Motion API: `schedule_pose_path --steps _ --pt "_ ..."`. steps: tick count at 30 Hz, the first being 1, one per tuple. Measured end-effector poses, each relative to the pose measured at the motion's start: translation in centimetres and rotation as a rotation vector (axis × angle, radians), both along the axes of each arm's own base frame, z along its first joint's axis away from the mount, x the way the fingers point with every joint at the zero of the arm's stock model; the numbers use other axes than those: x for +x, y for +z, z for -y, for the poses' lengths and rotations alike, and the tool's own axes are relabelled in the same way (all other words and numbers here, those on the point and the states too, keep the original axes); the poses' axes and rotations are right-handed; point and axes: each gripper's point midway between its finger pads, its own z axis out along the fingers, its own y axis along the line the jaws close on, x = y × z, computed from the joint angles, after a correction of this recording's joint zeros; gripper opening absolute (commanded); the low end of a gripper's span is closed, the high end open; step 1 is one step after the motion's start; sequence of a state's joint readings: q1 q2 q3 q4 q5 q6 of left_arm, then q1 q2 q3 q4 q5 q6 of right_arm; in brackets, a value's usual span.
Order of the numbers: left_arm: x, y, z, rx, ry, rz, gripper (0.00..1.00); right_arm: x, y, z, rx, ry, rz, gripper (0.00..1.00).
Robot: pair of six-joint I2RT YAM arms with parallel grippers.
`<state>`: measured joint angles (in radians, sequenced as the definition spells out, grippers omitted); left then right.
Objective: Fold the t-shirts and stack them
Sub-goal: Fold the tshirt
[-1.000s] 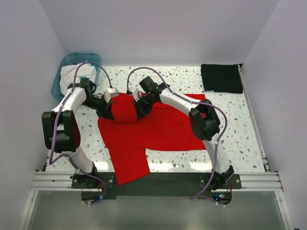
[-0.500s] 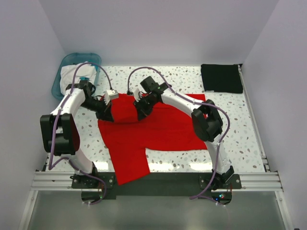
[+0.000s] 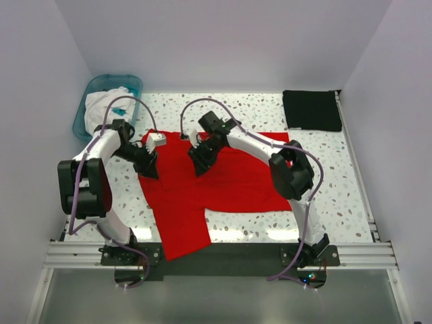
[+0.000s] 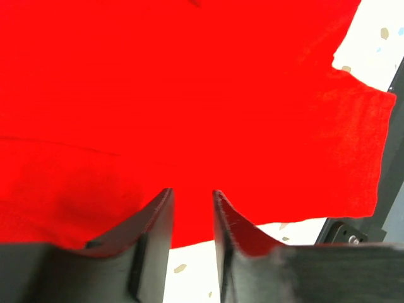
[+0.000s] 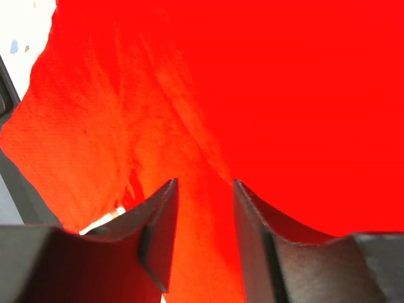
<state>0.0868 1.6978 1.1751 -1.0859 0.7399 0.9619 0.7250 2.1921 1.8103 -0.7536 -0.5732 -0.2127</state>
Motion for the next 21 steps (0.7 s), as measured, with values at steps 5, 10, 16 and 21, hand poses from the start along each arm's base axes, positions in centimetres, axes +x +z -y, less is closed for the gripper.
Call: schedule_pose_path --steps 5,10,16,21 --pt "1.5 0.6 -0.5 -0.004 0.04 0.031 0.39 3.3 1.0 4.1 -0.01 -0.087 0.003 0.42" --pt "6.5 1.0 -0.9 0.009 0.169 0.12 0.39 9.5 2.0 12.9 -0.082 -0.293 0.099 0.33" --pt "12.0 -1.0 -1.6 0.076 0.338 0.149 0.39 13.4 -0.7 23.5 -0.292 -0.524 0.177 0.3" --pt "14.7 -4.3 -2.8 0.17 0.449 0.126 0.33 14.3 -2.4 26.4 -0.44 -0.569 0.241 0.29"
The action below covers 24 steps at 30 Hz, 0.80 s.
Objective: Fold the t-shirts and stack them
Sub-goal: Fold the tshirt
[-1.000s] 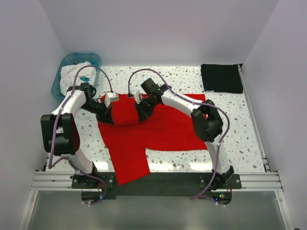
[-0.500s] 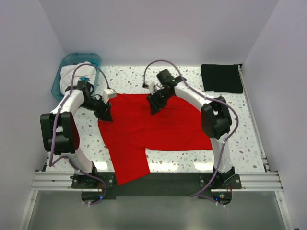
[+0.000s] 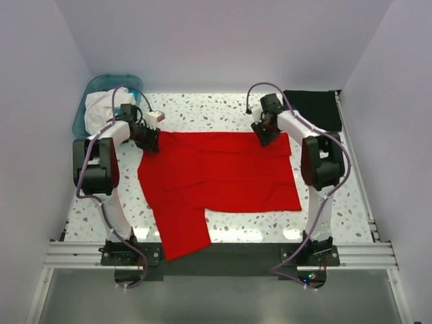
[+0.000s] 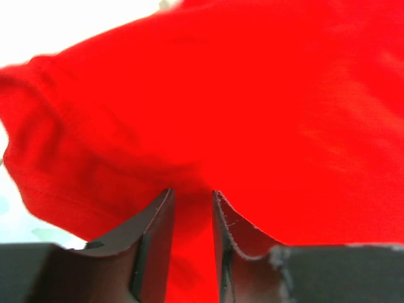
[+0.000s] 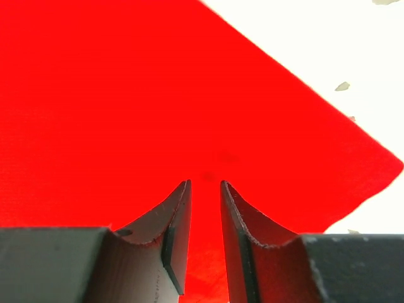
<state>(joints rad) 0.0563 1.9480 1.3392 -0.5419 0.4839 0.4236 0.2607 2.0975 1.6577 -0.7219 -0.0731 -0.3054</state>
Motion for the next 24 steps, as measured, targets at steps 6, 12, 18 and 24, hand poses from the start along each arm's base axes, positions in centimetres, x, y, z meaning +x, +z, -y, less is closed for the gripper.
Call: schedule_pose_path --steps 6,12,18,24 --pt "2.8 -1.8 -2.2 0.09 0.094 -0.009 0.29 1.7 -2.3 1.8 -0.133 -0.031 0.016 0.3" --pt "6.9 -1.4 -2.9 0.093 0.103 0.035 0.42 4.9 -1.5 1.1 -0.121 -0.025 0.075 0.51" --pt "5.0 2.1 -1.3 0.008 -0.023 0.059 0.59 3.5 2.5 -0.6 -0.013 0.075 0.076 0.87" --pt "-3.6 11.8 0.9 0.005 -0.325 0.235 0.62 -3.8 12.6 -0.6 0.072 0.249 0.17 0.86"
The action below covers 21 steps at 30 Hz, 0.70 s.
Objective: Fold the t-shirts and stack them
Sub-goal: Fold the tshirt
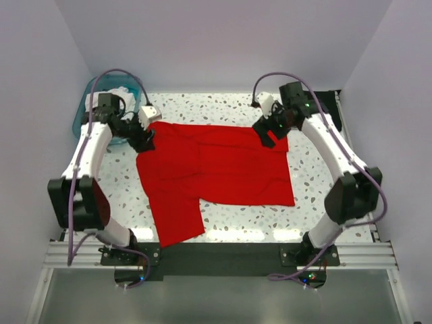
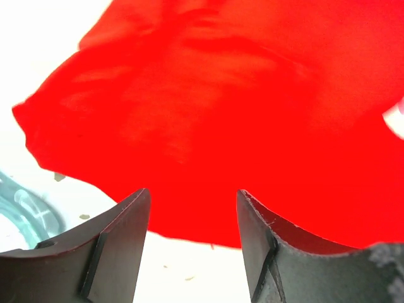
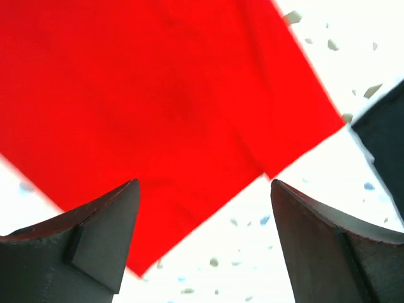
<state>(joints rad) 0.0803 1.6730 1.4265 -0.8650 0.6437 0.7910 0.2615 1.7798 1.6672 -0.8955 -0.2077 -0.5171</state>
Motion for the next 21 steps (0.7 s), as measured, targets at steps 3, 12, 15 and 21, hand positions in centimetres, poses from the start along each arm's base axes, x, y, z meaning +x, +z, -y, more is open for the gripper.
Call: schedule_pose_path --steps 3,12,15,21 --pt "-6.0 1.8 0.9 0.042 -0.165 0.059 0.63 -6.1 1.9 1.1 0.001 0.09 0.0 0.78" --pt "-23.3 -7.9 3.2 0.249 -0.603 -0.125 0.58 -19.8 -8.0 6.0 -0.163 0.224 -0.328 0.59" --pt "-25.2 -9.1 3.3 0.307 -0.703 -0.115 0.57 -22.1 -9.7 7.0 -0.207 0.254 -0.363 0.58" --pt "-26.7 -10.7 3.6 0.391 -0.836 -0.107 0.57 -23.9 -12.0 7.7 -0.278 0.3 -0.35 0.53"
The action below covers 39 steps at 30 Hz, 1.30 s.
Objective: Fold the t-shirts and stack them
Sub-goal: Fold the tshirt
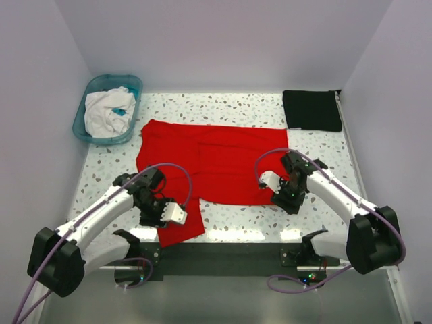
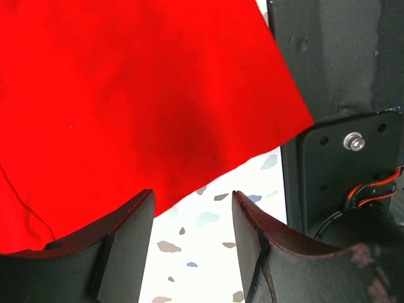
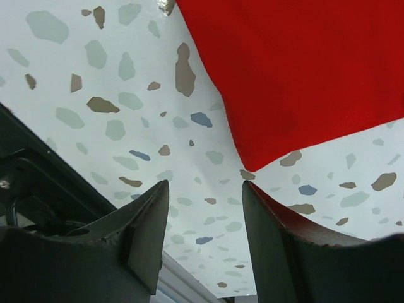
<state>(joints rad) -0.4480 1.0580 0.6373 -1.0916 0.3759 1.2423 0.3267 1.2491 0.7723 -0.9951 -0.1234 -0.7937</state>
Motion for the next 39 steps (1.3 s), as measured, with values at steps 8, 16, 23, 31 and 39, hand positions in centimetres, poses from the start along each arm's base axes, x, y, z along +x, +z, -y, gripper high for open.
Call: schedule_pose_path --steps 8,16,23,31,39 --pt "-0.1 -0.5 0.6 0.036 -0.068 0.033 0.58 1.2 -2.4 0.5 -0.055 0.023 0.079 0.4" --pt "0.3 -1.9 0.5 0.087 -0.109 0.08 0.59 2.6 -3.9 0.4 -0.104 0.037 0.124 0.17" --pt "0.1 -3.3 0.4 0.113 -0.231 0.101 0.57 3.2 -3.9 0.7 -0.132 0.019 0.154 0.0" --pt "0.8 -3.8 0.8 0.117 -0.331 0.128 0.25 3.2 -3.8 0.7 -0.135 0.001 0.143 0.0" --pt "0.5 -2.7 1.2 0.062 -0.305 0.127 0.0 2.4 -2.7 0.0 -0.088 0.004 0.12 0.0"
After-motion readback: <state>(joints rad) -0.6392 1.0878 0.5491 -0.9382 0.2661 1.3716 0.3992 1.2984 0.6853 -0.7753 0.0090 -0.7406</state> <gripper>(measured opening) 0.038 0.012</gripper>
